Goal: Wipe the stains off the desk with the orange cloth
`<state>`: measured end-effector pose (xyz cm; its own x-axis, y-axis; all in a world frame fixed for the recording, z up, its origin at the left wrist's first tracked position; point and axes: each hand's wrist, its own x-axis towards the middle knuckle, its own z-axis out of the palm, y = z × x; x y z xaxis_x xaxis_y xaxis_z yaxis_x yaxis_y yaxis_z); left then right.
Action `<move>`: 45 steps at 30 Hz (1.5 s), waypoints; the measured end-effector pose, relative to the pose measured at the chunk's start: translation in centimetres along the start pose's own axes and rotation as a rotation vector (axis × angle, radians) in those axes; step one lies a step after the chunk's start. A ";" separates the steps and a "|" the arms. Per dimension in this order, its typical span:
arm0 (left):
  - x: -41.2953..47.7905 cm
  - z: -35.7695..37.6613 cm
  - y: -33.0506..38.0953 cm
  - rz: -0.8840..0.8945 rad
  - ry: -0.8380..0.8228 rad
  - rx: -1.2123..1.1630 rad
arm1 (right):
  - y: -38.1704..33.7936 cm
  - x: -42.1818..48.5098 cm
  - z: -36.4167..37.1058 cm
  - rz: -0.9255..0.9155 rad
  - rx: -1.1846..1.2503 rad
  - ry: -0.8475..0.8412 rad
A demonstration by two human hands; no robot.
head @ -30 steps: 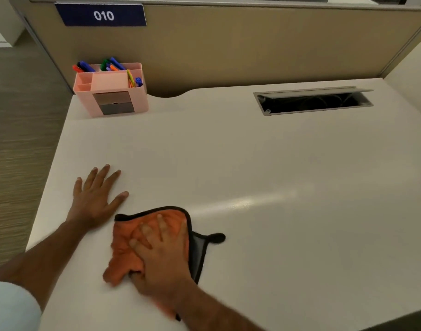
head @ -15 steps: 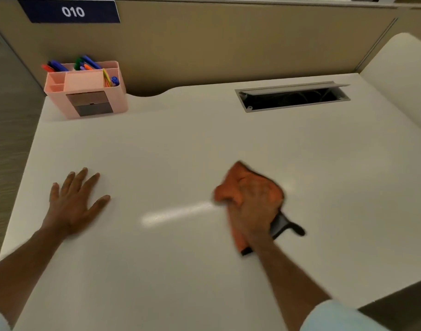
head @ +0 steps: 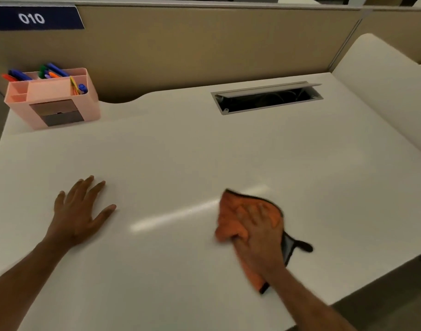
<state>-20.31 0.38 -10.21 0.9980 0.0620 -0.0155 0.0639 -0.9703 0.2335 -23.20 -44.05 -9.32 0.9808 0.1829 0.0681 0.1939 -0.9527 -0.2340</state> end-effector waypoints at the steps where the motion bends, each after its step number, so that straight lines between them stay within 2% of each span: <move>1: -0.2 0.0 0.2 -0.002 -0.001 -0.001 | 1.8 1.2 -0.5 0.069 -0.006 -0.005; 5: -0.4 -0.1 1.2 -0.014 -0.003 0.001 | 1.8 6.7 -0.5 0.228 0.020 0.061; 7: -0.1 -0.2 1.6 -0.006 -0.007 0.006 | -1.9 8.3 -0.2 0.194 0.053 0.108; 8: -0.1 -0.3 1.9 -0.002 -0.014 0.014 | -4.2 8.3 0.2 0.119 0.083 0.159; 10: 0.1 -0.2 2.3 -0.002 -0.022 0.020 | -9.0 6.6 1.4 -0.147 0.105 0.239; 12: 0.4 -0.2 2.5 -0.006 -0.008 0.021 | -12.6 2.9 2.6 -0.405 0.131 0.142; 14: 0.8 0.0 2.7 0.004 -0.001 0.026 | -12.1 -0.9 3.3 -0.519 0.097 -0.024; 16: 1.2 0.0 2.4 0.001 0.000 0.027 | -8.6 -2.8 2.7 -0.489 0.114 -0.120; 19: 1.0 0.4 1.9 -0.022 -0.005 0.012 | -2.1 -1.6 1.1 -0.360 0.044 -0.048; 22: 0.4 0.7 1.6 -0.039 0.013 -0.008 | 2.1 4.0 -0.2 -0.122 -0.001 -0.046; 25: 0.2 1.0 1.5 -0.048 0.030 -0.021 | 3.1 10.8 0.5 0.000 -0.068 -0.032; 30: 0.3 1.8 1.2 -0.039 0.063 -0.019 | 0.2 21.1 2.1 0.038 -0.056 0.051; 33: 0.6 1.9 0.9 -0.044 0.079 -0.018 | -3.5 23.4 2.9 -0.111 -0.049 0.112; 37: 0.7 1.9 0.8 -0.048 0.070 0.002 | -4.7 17.8 2.7 -0.403 0.009 -0.003; 39: 0.8 1.9 0.6 -0.042 0.055 0.013 | -3.2 11.8 2.1 -0.464 0.029 0.002; 42: 1.1 1.7 0.2 -0.041 0.033 0.022 | 1.6 4.1 0.7 -0.426 -0.028 -0.026; 45: 1.4 1.6 0.3 -0.057 0.023 0.018 | 5.3 2.8 -1.0 -0.263 -0.108 -0.075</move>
<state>-18.92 -0.22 -11.75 0.9925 0.1223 -0.0059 0.1207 -0.9690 0.2157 -19.42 -48.77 -9.39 0.8970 0.4403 0.0400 0.4419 -0.8900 -0.1129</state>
